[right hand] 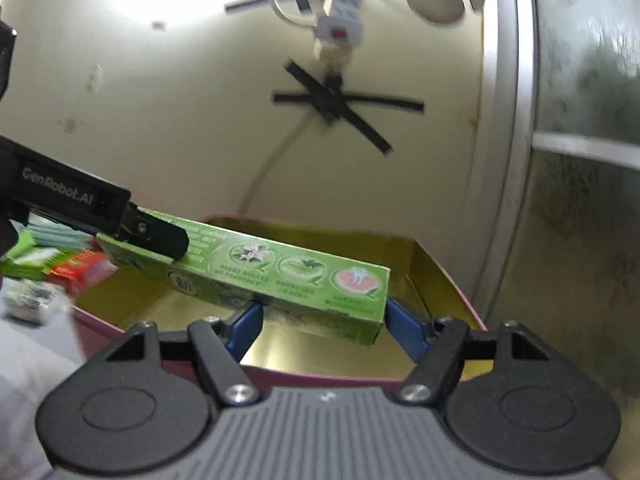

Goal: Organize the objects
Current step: 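Carry the green toothpaste box in the left gripper into the pink tin and release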

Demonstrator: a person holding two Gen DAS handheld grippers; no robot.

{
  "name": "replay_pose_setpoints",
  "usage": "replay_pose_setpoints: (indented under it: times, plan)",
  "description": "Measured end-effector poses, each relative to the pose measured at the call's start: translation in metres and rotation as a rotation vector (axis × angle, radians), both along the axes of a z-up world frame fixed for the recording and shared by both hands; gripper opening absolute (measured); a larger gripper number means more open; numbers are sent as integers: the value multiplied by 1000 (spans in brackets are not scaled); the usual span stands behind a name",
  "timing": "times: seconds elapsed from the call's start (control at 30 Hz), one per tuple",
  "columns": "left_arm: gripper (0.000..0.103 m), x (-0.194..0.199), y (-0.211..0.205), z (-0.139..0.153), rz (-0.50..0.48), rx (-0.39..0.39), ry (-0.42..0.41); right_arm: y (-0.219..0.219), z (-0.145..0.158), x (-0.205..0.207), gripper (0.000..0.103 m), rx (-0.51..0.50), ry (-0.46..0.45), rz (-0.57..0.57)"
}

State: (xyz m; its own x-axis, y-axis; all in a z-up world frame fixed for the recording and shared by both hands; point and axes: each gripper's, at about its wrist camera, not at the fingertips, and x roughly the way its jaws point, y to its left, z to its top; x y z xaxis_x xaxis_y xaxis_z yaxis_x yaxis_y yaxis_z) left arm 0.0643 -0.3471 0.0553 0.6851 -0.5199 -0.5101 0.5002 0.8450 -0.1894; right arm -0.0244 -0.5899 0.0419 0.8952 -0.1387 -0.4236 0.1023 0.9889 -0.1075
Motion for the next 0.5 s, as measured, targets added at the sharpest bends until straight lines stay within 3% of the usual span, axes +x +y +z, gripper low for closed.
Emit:
replay_pose_setpoints:
  times: [0.13, 0.3, 0.5]
  plan:
    - [82, 1, -13, -11, -47, 18, 33, 9, -22, 7, 80, 38, -43, -24]
    - [82, -18, -15, 2, -93, 53, -27, 24, -32, 2, 80, 54, -135, -60]
    - [83, -58, 13, 30, -122, 33, -126, 30, -47, -47, 80, 214, -265, -74]
